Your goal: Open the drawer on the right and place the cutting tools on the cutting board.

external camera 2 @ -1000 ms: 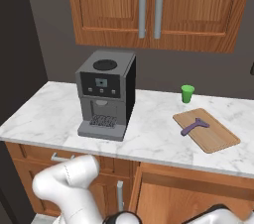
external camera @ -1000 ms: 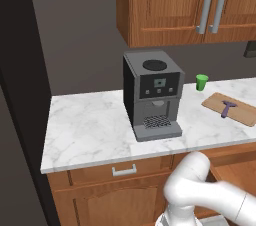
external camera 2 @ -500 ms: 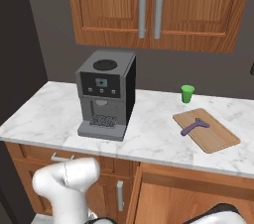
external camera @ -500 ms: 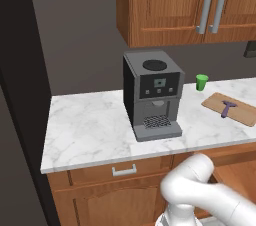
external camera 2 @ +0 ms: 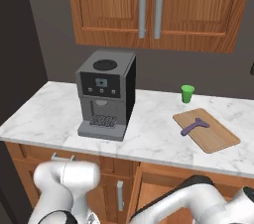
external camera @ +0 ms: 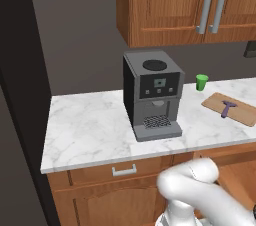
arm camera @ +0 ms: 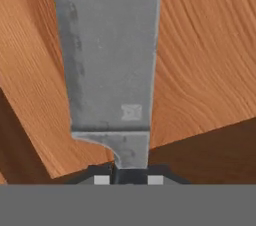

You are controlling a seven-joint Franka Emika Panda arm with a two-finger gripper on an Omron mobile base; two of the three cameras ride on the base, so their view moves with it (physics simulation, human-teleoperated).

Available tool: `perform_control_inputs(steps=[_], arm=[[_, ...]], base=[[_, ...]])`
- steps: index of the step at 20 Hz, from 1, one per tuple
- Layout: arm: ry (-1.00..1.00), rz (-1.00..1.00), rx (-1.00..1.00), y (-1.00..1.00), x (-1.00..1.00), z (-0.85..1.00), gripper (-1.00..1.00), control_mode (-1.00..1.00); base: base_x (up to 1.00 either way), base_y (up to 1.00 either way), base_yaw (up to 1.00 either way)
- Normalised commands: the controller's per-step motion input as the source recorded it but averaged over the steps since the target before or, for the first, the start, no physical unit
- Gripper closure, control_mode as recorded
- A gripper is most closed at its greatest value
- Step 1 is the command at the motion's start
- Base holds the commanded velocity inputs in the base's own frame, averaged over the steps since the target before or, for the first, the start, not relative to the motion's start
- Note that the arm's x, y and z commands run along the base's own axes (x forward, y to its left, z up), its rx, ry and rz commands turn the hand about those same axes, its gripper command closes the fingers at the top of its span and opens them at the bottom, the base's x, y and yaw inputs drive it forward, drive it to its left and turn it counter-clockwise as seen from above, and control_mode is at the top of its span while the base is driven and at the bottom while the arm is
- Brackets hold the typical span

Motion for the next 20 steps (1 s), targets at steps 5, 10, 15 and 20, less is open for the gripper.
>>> perform_control_inputs(steps=[5, 10, 15, 20], arm=[[0.0, -0.1, -0.12, 0.85, 0.17, 1.0, 1.0, -1.0], [0.03, -0.09, -0.06, 0.69, 0.51, 1.0, 1.0, -1.0], [0.08, -0.06, 0.0, 0.58, 0.8, 1.0, 1.0, -1.0], [0.01, -0.01, 0.0, 0.55, 0.89, 0.65, 1.0, -1.0]], base=[[0.0, 0.0, 0.0], [0.0, 0.0, 0.0], [0.0, 0.0, 0.0], [0.0, 0.0, 0.0]])
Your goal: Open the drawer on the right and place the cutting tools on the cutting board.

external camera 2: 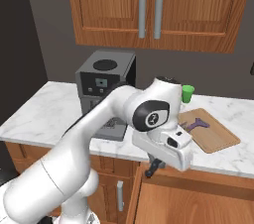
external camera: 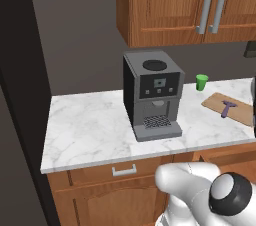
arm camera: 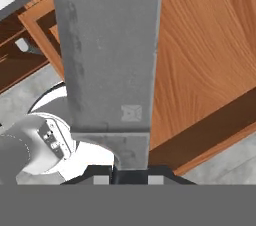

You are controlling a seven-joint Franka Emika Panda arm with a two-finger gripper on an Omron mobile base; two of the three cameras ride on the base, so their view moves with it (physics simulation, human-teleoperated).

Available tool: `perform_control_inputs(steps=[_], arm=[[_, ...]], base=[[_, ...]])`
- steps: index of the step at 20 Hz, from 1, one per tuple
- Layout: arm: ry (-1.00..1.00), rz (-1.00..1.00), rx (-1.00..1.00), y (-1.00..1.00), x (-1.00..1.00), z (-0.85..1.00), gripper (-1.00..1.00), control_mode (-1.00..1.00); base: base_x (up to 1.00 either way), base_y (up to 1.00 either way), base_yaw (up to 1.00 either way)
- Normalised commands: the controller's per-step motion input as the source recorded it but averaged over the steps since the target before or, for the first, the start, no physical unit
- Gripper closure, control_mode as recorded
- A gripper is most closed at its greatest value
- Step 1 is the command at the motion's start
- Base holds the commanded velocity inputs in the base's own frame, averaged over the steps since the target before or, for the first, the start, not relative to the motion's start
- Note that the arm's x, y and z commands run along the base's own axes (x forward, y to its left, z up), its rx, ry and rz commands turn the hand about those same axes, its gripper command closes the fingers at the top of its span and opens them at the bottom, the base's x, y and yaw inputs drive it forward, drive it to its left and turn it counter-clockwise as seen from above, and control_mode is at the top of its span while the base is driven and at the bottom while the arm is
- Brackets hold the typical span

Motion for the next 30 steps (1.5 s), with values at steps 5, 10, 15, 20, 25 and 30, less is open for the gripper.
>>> perform_control_inputs(steps=[5, 10, 15, 20, 25, 30], arm=[[0.0, 0.0, 0.0, 0.36, 0.88, 0.07, 1.0, -1.0], [0.0, -0.01, 0.0, 0.17, 0.88, 0.0, 1.0, -1.0], [0.0, -0.05, 0.0, 0.0, 0.62, 0.0, 1.0, -1.0], [-0.01, -0.08, 0.0, -0.13, 0.49, -0.11, 1.0, -1.0], [-0.01, -0.06, 0.0, -0.15, 0.52, -0.26, 1.0, -1.0], [-0.04, -0.07, 0.0, -0.27, 0.4, -0.35, 1.0, -1.0]], base=[[0.0, 0.0, 0.0], [0.0, 0.0, 0.0], [0.0, 0.0, 0.0], [0.0, 0.0, 0.0], [0.0, 0.0, 0.0], [0.0, 0.0, 0.0]])
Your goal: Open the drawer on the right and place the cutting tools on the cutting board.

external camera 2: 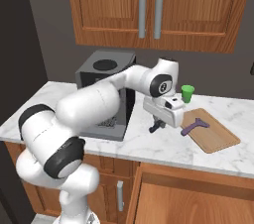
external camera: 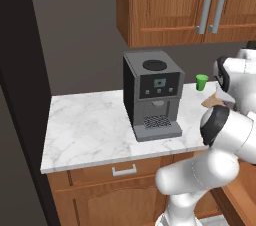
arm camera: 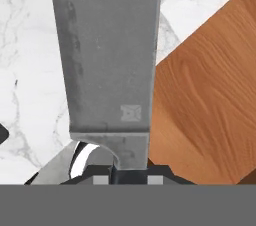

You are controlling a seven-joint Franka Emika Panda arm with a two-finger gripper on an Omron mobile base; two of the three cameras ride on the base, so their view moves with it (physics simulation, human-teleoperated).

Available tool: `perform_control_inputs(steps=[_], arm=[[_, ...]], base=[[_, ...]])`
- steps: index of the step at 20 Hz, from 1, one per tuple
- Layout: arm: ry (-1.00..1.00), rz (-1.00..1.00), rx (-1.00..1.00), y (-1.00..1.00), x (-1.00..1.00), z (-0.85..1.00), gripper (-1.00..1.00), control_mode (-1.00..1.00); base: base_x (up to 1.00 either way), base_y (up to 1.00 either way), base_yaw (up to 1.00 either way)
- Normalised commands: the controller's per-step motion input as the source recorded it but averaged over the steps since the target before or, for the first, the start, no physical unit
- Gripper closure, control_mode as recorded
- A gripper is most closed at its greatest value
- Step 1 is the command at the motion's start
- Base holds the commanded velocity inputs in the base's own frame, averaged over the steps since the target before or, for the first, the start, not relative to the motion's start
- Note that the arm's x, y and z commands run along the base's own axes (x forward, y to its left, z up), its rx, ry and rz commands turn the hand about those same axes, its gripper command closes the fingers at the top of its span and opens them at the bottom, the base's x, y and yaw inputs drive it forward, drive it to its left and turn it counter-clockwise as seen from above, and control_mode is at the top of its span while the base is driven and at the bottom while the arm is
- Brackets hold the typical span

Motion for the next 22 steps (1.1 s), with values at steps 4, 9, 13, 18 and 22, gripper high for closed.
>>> perform_control_inputs(steps=[4, 9, 13, 18, 22], arm=[[-0.04, -0.06, 0.0, -0.39, 0.33, -0.33, 1.0, -1.0], [-0.05, -0.04, 0.0, -0.38, 0.27, -0.2, 1.0, -1.0], [-0.03, -0.03, 0.0, -0.26, 0.28, -0.15, 1.0, -1.0], [0.0, -0.01, 0.0, -0.17, 0.37, -0.23, 1.0, -1.0], [0.0, -0.01, 0.0, -0.19, 0.25, -0.28, 1.0, -1.0]], base=[[0.0, 0.0, 0.0], [0.0, 0.0, 0.0], [0.0, 0.0, 0.0], [0.0, 0.0, 0.0], [0.0, 0.0, 0.0]])
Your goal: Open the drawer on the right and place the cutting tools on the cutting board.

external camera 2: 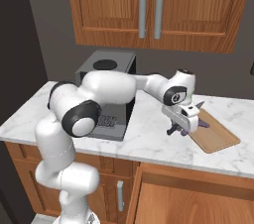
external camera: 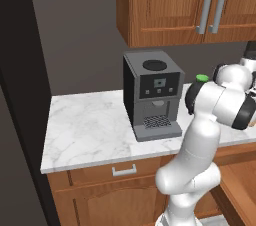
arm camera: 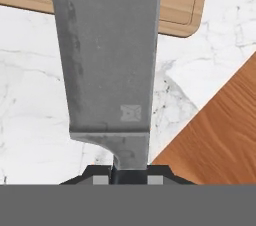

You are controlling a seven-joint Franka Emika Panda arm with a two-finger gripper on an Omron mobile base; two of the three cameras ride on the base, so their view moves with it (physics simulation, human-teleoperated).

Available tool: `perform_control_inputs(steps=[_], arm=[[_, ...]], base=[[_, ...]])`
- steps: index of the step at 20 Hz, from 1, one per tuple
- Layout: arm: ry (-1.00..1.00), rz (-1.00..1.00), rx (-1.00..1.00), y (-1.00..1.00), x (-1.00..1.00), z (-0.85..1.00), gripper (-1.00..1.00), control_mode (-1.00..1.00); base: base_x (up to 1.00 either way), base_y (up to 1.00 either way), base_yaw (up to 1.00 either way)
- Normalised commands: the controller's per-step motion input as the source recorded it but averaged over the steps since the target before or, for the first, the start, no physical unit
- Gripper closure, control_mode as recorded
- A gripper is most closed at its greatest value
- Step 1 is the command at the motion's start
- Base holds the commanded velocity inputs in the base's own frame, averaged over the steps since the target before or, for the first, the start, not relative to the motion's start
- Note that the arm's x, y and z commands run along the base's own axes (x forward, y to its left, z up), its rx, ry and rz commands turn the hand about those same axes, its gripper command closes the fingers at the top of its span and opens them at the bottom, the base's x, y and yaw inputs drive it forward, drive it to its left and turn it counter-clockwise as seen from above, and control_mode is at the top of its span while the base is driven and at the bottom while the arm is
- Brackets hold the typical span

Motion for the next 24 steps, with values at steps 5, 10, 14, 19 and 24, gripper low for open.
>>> perform_control_inputs(steps=[5, 10, 14, 19, 24], arm=[[-0.01, -0.01, 0.0, -0.22, 0.25, -0.23, 1.0, -1.0], [-0.03, 0.0, 0.0, -0.21, 0.27, -0.16, 1.0, -1.0], [-0.02, 0.0, 0.0, -0.17, 0.28, -0.15, 1.0, -1.0], [-0.02, 0.0, 0.0, -0.19, 0.16, -0.17, 1.0, -1.0], [-0.03, 0.0, -0.01, -0.17, 0.11, -0.22, 1.0, -1.0]], base=[[0.0, 0.0, 0.0], [0.0, 0.0, 0.0], [0.0, 0.0, 0.0], [0.0, 0.0, 0.0], [0.0, 0.0, 0.0]])
